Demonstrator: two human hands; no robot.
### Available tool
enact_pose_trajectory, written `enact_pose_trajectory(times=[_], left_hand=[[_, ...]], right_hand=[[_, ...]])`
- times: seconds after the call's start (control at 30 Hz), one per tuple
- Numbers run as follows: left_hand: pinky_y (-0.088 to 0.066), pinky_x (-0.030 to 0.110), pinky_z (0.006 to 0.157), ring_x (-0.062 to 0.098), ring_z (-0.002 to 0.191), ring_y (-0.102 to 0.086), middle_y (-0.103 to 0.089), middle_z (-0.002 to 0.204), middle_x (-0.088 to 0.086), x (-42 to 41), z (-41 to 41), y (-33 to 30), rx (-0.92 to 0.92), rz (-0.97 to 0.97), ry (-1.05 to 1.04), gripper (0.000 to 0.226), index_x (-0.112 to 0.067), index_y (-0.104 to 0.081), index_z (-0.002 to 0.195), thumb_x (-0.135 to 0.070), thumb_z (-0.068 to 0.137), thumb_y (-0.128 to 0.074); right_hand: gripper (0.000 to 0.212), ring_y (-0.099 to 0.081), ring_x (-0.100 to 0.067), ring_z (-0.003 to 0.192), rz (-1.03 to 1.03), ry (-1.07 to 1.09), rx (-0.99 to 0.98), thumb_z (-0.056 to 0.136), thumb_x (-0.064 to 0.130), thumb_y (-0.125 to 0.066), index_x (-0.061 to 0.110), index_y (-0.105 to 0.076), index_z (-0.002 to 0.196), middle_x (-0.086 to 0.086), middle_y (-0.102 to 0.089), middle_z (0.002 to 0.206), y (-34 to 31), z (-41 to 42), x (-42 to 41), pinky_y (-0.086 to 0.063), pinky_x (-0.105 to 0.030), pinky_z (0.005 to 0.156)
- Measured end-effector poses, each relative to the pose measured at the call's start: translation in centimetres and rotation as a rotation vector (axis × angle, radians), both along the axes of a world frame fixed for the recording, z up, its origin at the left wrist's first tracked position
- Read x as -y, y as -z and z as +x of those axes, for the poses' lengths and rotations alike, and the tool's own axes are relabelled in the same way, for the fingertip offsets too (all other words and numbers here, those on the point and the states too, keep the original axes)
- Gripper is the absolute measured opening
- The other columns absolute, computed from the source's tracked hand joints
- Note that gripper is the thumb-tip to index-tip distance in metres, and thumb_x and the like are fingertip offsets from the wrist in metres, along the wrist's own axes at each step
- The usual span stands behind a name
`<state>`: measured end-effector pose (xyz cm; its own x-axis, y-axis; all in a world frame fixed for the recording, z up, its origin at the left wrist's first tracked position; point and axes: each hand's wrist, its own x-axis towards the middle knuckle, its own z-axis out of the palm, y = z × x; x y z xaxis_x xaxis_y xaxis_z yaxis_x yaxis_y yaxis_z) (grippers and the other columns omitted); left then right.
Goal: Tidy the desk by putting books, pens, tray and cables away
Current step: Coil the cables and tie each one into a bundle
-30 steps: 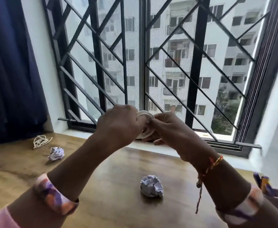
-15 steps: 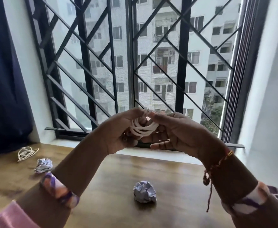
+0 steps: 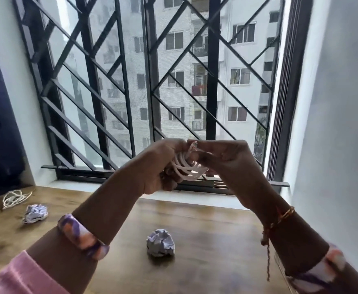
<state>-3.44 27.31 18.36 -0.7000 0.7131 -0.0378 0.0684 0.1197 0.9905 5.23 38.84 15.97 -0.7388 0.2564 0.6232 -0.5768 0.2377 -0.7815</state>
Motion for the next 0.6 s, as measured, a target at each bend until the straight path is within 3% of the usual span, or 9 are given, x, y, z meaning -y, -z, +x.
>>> enact_pose_trajectory(times=[0.17, 0.23, 0.3, 0.37, 0.43, 0.6], left_hand=[[-0.024, 0.015, 0.039, 0.007, 0.039, -0.031, -0.041, 0.049, -0.004, -1.9, 1.2, 0.3, -0.14, -0.02, -0.041, 0.034, -0.017, -0.049, 0.059, -0.029, 0.091, -0.044], [-0.031, 0.019, 0.043, 0.007, 0.04, -0.039, -0.047, 0.047, -0.007, -2.9, 1.2, 1.0, -0.372, -0.04, -0.05, 0.037, -0.015, -0.054, 0.063, -0.036, 0.092, -0.046], [-0.049, 0.03, 0.057, 0.015, 0.056, -0.059, -0.064, 0.06, -0.001, -3.7, 1.2, 2.0, -0.665, -0.083, -0.062, 0.041, -0.012, -0.06, 0.071, -0.046, 0.087, -0.042], [-0.05, 0.037, 0.066, 0.028, 0.071, -0.061, -0.067, 0.076, 0.009, -4.1, 1.5, 3.0, -0.993, -0.232, -0.196, 0.045, -0.014, -0.058, 0.078, -0.05, 0.081, -0.03], [-0.045, 0.034, 0.065, 0.032, 0.081, -0.061, -0.066, 0.086, 0.013, -4.4, 2.2, 3.6, -1.251, -0.336, -0.393, 0.044, -0.016, -0.055, 0.087, -0.051, 0.088, -0.027], [-0.04, 0.032, 0.065, 0.035, 0.089, -0.063, -0.066, 0.093, 0.014, -4.6, 3.1, 3.8, -1.393, -0.348, -0.486, 0.042, -0.014, -0.055, 0.094, -0.048, 0.095, -0.032]], right_hand=[[0.014, -0.063, -0.007, 0.071, 0.01, 0.077, 0.025, 0.09, 0.003, -0.055, 0.014, -0.062, 0.085, -0.003, -0.067, 0.083, 0.2, -0.1, -1.1, -0.049, -0.02, 0.06], [0.015, -0.063, -0.012, 0.07, -0.138, 0.079, 0.072, 0.094, 0.009, -0.049, 0.016, -0.057, 0.084, -0.009, -0.064, 0.086, 0.1, -0.3, -1.7, -0.051, -0.025, 0.058], [0.013, -0.063, -0.007, 0.059, -0.27, 0.092, 0.102, 0.096, 0.013, -0.046, 0.013, -0.054, 0.086, -0.008, -0.061, 0.08, 0.1, -0.4, -2.0, -0.05, -0.022, 0.049], [0.015, -0.059, -0.006, 0.053, -0.306, 0.169, 0.121, 0.097, 0.013, -0.044, 0.011, -0.052, 0.085, -0.004, -0.056, 0.072, 0.2, -0.9, -2.2, -0.048, -0.021, 0.046], [0.018, -0.052, -0.012, 0.058, -0.295, 0.268, 0.131, 0.098, 0.014, -0.043, 0.011, -0.049, 0.081, -0.004, -0.05, 0.069, 0.4, -1.8, -2.3, -0.046, -0.024, 0.05], [0.022, -0.049, -0.018, 0.062, -0.097, 0.548, 0.082, 0.097, 0.022, -0.044, 0.014, -0.047, 0.076, -0.002, -0.05, 0.066, 0.5, -3.4, -2.3, -0.042, -0.038, 0.057]])
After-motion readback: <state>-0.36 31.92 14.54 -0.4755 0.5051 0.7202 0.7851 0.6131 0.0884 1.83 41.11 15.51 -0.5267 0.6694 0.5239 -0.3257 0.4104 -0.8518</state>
